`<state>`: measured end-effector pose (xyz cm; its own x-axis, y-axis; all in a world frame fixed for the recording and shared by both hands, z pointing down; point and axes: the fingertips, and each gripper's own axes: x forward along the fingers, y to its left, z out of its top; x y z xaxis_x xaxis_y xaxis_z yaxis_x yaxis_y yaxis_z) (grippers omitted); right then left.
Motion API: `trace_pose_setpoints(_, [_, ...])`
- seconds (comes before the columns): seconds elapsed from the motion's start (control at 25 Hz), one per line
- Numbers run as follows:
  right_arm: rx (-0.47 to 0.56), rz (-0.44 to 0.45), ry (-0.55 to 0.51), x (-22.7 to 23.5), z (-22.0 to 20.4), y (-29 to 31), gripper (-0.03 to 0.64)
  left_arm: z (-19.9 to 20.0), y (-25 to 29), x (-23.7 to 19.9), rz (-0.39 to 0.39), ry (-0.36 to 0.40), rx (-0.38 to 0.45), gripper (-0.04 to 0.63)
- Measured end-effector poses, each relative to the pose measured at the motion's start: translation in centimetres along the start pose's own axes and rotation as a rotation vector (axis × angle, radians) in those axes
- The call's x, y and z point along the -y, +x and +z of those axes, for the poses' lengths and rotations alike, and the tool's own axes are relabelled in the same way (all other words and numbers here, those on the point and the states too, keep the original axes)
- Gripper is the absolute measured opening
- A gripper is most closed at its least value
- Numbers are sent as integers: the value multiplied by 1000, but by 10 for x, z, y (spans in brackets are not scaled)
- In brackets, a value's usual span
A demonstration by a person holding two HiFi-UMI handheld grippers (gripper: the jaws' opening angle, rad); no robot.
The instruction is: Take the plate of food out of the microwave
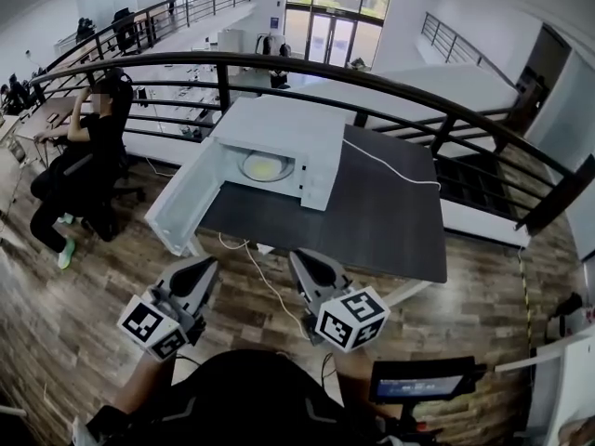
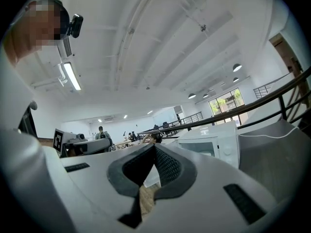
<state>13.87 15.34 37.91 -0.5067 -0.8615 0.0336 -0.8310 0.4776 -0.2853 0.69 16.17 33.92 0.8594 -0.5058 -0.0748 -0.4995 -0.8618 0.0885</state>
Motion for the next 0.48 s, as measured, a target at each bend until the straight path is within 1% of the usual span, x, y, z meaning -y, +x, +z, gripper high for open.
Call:
trace_pose_setpoints(0.16, [-18,32,19,23,0,3,0,-7,24,0,15,-10,-19,5])
trace_pose_setpoints(0.28, [-24,42,45,37,-3,3,0,-15,37,2,19,6,-46,5])
trace_pose_setpoints(0.48, [1,59,86,56,-2,13,0,-20,48,-10,56,17,-70,5])
